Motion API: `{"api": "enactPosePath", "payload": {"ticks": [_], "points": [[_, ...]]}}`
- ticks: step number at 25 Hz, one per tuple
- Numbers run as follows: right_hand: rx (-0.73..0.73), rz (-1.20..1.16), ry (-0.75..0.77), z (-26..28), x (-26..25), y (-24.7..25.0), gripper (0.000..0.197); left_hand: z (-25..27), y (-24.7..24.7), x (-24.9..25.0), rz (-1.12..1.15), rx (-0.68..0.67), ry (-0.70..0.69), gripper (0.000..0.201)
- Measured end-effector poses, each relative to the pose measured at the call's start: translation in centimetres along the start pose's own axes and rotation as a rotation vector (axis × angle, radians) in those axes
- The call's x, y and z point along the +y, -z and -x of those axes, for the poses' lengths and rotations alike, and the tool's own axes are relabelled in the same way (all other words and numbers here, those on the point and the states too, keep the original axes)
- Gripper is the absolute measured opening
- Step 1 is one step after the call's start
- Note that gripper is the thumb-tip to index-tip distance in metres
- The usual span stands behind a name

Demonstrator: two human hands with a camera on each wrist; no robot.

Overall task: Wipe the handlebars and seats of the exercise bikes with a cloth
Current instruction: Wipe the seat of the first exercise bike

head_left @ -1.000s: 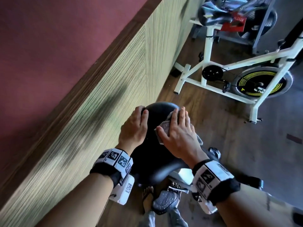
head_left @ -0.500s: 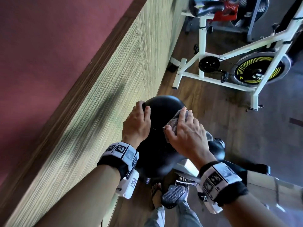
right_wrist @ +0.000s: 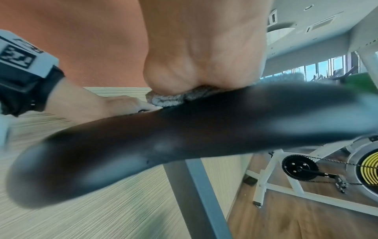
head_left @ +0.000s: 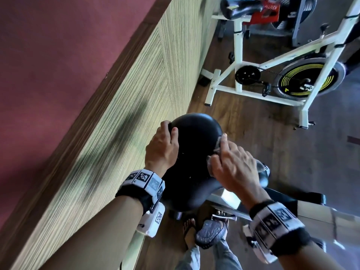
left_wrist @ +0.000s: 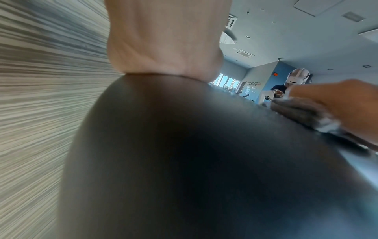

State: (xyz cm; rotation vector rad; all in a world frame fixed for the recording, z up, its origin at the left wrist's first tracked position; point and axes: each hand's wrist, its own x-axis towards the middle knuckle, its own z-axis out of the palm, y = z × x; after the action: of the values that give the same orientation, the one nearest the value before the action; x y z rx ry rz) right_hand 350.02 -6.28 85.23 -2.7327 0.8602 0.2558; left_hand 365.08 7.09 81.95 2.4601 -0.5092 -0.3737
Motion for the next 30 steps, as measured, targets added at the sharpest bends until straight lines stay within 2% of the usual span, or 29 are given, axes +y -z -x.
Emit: {"api": "enactPosePath", "payload": {"ticks": [2, 4, 6, 9, 12, 14, 16, 18, 21, 23, 26, 30], "points": [[0.000, 0.033, -0.069, 0.3, 0.3, -0.1, 0.078, 0.1, -0.1, 0.2, -0.035, 0.006, 0.002, 0.032], [0.018, -0.042, -0.125, -2.4, -1.4, -0.2, 0.073, 0.0, -0.2, 0.4, -0.043, 0.017, 0.000, 0.033], [0.018, -0.145, -0.107, -3.9, -2.8, -0.4, 0.071, 0.0, -0.1, 0.3, -0.034, 0.017, 0.002, 0.032], [0.025, -0.089, -0.060, -1.5, -0.7, -0.2, 0.065, 0.0, -0.1, 0.3, -0.038, 0.016, -0.008, 0.032], [0.029, 0.025, -0.066, 2.5, 2.3, -0.1, 0.049, 0.0, -0.2, 0.3, -0.071, 0.023, -0.001, 0.032], [-0.014, 0.011, -0.119, 1.8, 1.8, 0.0, 0.044, 0.0, -0.4, 0.4, -0.083, 0.032, -0.009, 0.032], [0.006, -0.035, -0.155, -0.7, 0.0, 0.0, 0.040, -0.1, -0.4, 0.3, -0.082, 0.038, -0.014, 0.032], [0.036, -0.063, -0.115, -1.6, -0.7, -0.4, 0.051, -0.1, -0.3, 0.2, -0.070, 0.033, -0.013, 0.033], [0.066, -0.046, -0.010, 0.4, 0.8, -0.5, 0.072, -0.1, -0.1, 0.3, -0.054, 0.023, -0.002, 0.035], [0.057, -0.011, -0.019, 1.0, 1.5, -0.6, 0.073, 0.0, -0.1, 0.3, -0.065, 0.030, 0.002, 0.035], [0.017, -0.040, -0.104, -1.5, -0.4, -0.8, 0.069, 0.0, -0.2, 0.4, -0.057, 0.040, -0.001, 0.035], [0.010, -0.078, -0.060, -1.6, -0.7, -0.6, 0.083, 0.0, -0.1, 0.3, -0.040, 0.035, -0.003, 0.035]]}}
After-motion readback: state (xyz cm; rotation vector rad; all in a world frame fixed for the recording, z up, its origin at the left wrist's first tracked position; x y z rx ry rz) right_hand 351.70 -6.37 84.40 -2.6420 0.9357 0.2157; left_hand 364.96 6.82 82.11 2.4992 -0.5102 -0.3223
